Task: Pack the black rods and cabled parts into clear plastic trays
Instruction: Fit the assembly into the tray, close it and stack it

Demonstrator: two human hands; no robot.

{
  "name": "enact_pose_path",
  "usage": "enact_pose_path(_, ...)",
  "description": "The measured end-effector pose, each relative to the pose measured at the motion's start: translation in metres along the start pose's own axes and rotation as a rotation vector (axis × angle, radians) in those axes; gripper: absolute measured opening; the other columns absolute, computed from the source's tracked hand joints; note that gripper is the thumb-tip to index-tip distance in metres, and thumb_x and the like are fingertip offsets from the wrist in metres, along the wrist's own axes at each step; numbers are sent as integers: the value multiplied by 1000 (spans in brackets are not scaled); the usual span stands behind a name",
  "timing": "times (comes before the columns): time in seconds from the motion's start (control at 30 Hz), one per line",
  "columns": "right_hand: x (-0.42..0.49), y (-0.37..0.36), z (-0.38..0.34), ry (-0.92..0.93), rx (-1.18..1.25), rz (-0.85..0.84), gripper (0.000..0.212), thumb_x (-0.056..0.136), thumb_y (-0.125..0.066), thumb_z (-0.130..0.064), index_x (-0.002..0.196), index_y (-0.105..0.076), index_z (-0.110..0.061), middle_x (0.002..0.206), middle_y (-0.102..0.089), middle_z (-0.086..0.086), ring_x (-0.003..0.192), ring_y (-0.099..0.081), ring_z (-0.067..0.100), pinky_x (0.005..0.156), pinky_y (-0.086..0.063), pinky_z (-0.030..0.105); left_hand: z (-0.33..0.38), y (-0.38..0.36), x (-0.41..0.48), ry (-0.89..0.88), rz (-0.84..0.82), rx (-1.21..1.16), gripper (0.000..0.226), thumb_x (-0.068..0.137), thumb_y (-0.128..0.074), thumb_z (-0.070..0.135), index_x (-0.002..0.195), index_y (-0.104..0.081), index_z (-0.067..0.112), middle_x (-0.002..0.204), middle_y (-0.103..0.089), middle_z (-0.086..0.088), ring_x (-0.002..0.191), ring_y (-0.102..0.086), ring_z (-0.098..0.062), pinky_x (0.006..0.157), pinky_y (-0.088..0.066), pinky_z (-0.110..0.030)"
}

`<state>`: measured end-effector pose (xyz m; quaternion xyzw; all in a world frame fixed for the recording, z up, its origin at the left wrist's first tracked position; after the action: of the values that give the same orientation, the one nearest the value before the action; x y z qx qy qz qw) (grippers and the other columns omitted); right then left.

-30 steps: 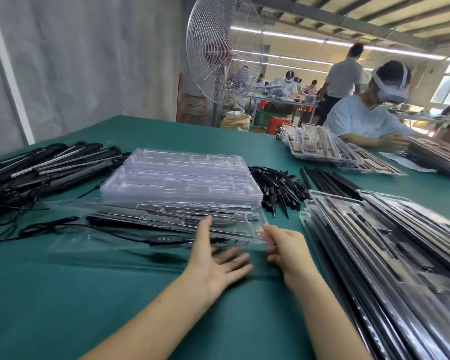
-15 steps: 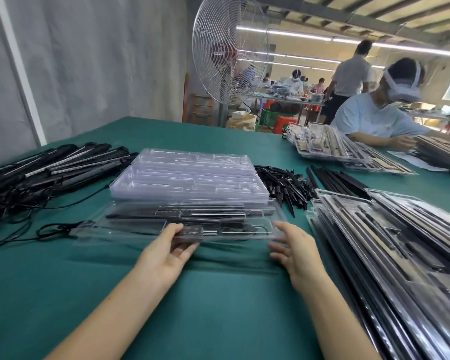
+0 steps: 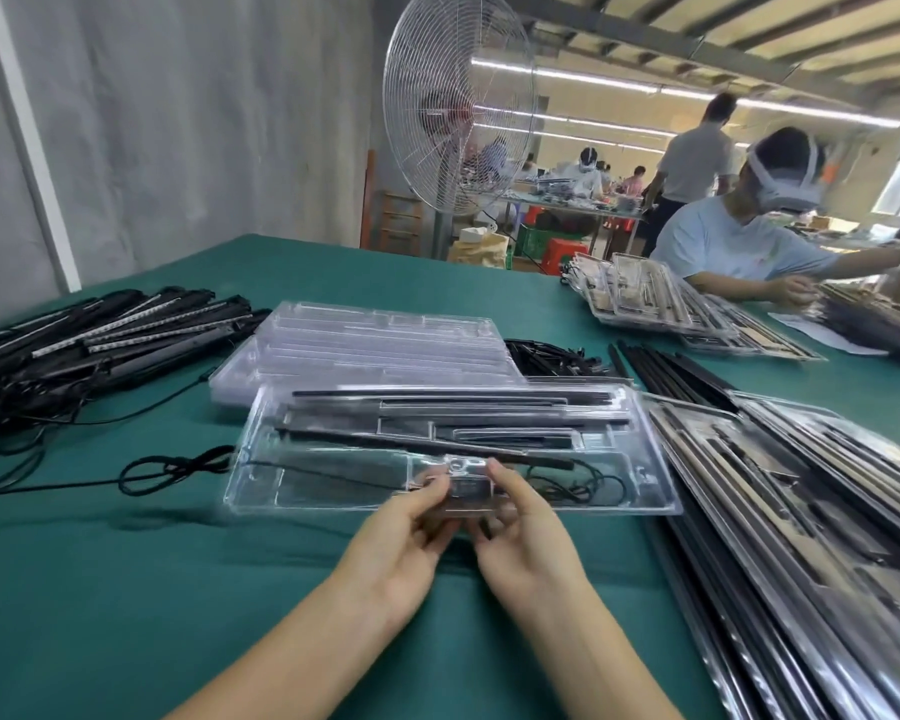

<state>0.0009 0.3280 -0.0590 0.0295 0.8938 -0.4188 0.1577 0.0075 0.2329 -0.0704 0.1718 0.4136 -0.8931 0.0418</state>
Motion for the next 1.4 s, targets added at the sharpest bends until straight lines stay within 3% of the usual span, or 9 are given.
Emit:
enact_pose_path(0.13,-2,-6,6,-62,117,-14,10,75,-61,0,81,-55,-4,78,-59,20,74,-56,30,81,-46,34,-8,-7,-4,-7,-33,-14,14,88,-54,-2,85,-63,7,75,-67,-8,74,-62,-18,77,-48,-26)
enact_pose_path(0.43,7,-17,12,-38,41,183,13,81,-58,9,80,-54,-3,76,-56,15,62,-55,25,53,-51,29,-2,-15,2,-16,32,-114,7,88,-58,7,81,-61,5,79,-61,-13,72,-59,-21,74,-50,-29)
enact_pose_path(0.6,9,-26,19,21,42,218,16,78,-61,11,88,-57,0,87,-61,23,78,-61,35,82,-52,49,0,-18,9,-7,95,-182,18,87,-62,9,105,-61,3,100,-63,-18,88,-62,-26,71,-54,-29)
enact_pose_path(0.67,11,-28,20,16,42,200,17,81,-59,10,92,-56,-2,91,-60,24,82,-60,35,83,-50,48,2,-18,10,-9,119,-178,26,86,-63,7,112,-60,2,108,-62,-20,93,-61,-28,76,-52,-31)
enact_pose_path(0.83,13,-29,19,-8,44,166,13,83,-57,9,89,-55,-2,95,-59,25,92,-60,40,86,-51,49,6,-18,10,6,160,-141,6,84,-64,1,90,-63,1,88,-63,-15,74,-61,-23,61,-56,-27)
enact_pose_path(1.0,13,-31,20,-43,-21,208,14,82,-63,3,76,-58,-8,72,-61,12,53,-60,21,37,-43,19,10,-14,14,-12,214,-112,7,83,-66,2,77,-63,5,72,-65,-10,58,-62,-19,46,-52,-20)
enact_pose_path(1.13,14,-35,27,1,-3,277,19,78,-66,4,70,-57,-11,60,-60,7,42,-56,16,36,-39,17,12,-9,20,-16,218,-62,5,82,-66,5,79,-62,6,77,-63,-10,66,-60,-20,63,-51,-28)
enact_pose_path(1.27,16,-39,32,13,45,318,21,76,-66,8,66,-56,-8,63,-60,11,49,-58,21,43,-47,25,15,-6,21,15,197,-47,4,83,-65,5,82,-61,4,77,-62,-12,65,-60,-23,42,-51,-24)
enact_pose_path(1.4,15,-41,31,29,65,343,24,76,-65,10,64,-54,-7,62,-59,12,49,-57,23,48,-49,29,17,-5,22,4,200,-38,8,82,-65,3,76,-59,4,74,-60,-12,56,-60,-22,37,-49,-23)
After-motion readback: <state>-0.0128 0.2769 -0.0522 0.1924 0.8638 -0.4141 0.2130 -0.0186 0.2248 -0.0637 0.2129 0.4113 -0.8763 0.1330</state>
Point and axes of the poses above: each hand's wrist, its own x-axis towards the middle knuckle, its own y-axis out of the back of the hand, z = x × y, the point moved 3 cm from there along x, towards the middle knuckle
